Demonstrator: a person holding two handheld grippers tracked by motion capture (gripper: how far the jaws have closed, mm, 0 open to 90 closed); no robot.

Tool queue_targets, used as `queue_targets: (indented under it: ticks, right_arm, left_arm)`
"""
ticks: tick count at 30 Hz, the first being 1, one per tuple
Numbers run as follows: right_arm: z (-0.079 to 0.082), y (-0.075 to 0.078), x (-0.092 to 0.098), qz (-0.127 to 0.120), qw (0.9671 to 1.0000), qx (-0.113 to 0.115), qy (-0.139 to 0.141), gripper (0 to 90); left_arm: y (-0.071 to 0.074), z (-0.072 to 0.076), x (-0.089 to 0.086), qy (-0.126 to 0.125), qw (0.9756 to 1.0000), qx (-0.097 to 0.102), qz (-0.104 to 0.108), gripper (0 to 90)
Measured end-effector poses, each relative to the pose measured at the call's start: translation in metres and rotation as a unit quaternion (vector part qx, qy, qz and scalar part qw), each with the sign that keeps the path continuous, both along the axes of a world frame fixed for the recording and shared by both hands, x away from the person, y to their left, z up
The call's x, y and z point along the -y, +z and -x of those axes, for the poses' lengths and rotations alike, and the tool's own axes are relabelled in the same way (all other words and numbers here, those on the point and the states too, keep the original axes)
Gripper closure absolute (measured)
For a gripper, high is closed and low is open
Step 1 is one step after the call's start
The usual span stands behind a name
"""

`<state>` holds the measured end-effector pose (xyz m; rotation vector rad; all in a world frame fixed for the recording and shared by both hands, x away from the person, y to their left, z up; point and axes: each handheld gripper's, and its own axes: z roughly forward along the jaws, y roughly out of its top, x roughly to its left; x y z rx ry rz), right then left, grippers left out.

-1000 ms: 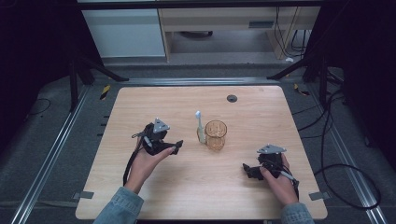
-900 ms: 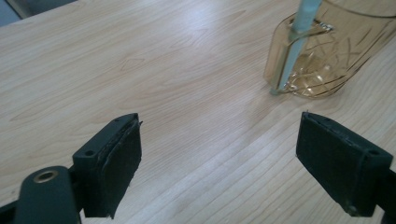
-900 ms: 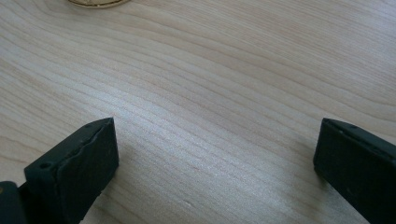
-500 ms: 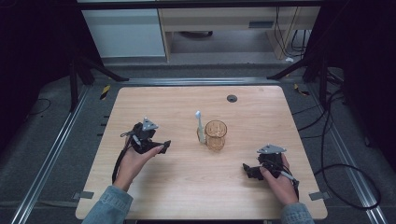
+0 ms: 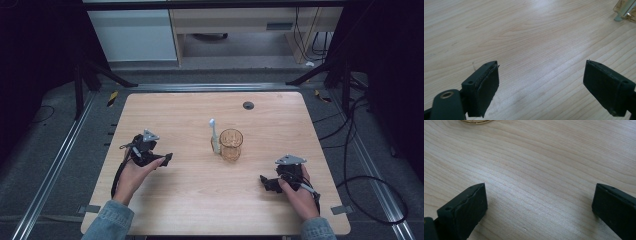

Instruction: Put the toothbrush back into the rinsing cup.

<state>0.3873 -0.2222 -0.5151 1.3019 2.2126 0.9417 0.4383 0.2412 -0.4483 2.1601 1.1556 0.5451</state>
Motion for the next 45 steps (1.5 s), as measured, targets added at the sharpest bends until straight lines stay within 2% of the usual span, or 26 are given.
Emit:
queue_targets:
  ticks: [16,23,29,35,37,45]
  right_arm:
    - [0.0,0.0,0.0,0.0,1.0,0.0,0.0,0.4]
    - [0.0,0.0,0.0,0.0,1.0,0.0,0.0,0.4]
    - [0.0,0.0,0.0,0.0,1.0,0.0,0.0,0.4]
    - [0.0,0.0,0.0,0.0,1.0,0.0,0.0,0.4]
    - [0.0,0.0,0.0,0.0,1.0,0.0,0.0,0.4]
    - [0.0,0.0,0.0,0.0,1.0,0.0,0.0,0.4]
  left_arm:
    - [-0.022,-0.006,-0.03,0.029,0.999,-0.03,-0.016,10.7]
    - [-0.031,-0.011,-0.04,0.043,0.9983,-0.038,-0.011,9.9]
    - [-0.04,-0.015,-0.044,0.05,0.998,-0.039,-0.008,9.6]
    - [-0.05,-0.018,-0.046,0.054,0.9978,-0.038,0.004,9.3]
    - [-0.052,-0.018,-0.046,0.056,0.998,-0.03,0.009,8.3]
    - [-0.055,-0.021,-0.045,0.055,0.9982,-0.017,0.015,5.1]
